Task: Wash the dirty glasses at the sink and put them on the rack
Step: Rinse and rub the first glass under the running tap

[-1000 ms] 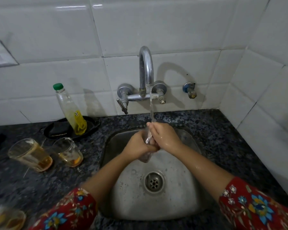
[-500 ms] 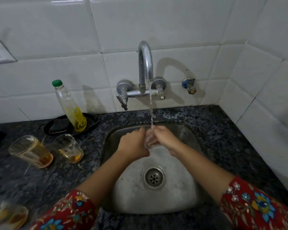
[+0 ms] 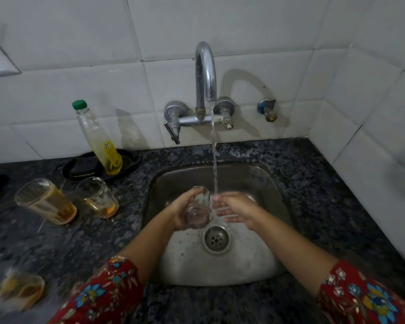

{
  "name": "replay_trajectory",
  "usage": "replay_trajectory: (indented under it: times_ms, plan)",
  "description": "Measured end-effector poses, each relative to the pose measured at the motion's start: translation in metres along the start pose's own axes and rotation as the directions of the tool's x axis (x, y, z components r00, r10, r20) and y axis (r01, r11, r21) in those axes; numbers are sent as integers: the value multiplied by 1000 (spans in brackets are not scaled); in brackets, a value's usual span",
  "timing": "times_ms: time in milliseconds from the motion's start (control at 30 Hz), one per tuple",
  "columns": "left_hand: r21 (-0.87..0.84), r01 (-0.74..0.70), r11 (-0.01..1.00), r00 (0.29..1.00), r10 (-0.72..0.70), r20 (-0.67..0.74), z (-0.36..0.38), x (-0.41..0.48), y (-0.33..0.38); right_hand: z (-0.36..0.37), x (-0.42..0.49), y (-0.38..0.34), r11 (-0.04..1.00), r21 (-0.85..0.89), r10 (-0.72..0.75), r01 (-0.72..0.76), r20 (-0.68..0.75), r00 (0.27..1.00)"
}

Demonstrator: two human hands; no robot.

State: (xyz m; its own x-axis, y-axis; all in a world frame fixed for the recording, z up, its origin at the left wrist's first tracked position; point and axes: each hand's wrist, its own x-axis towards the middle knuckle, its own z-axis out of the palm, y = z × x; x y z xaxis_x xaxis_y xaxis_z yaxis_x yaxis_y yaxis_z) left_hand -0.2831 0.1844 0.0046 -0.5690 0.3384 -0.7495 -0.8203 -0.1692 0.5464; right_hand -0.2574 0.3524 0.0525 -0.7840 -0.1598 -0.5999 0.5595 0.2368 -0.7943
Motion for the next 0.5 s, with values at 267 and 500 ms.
replay_trajectory:
  times_ms: [267, 500]
  plan:
    - [-566, -41, 824, 989, 114, 94, 65, 1, 32, 12, 19, -5, 499, -790, -773, 356, -220, 595]
    - [-552, -108, 827, 967, 217, 135, 70, -7, 39, -21, 25, -8, -184, -920, -871, 347, 316, 376]
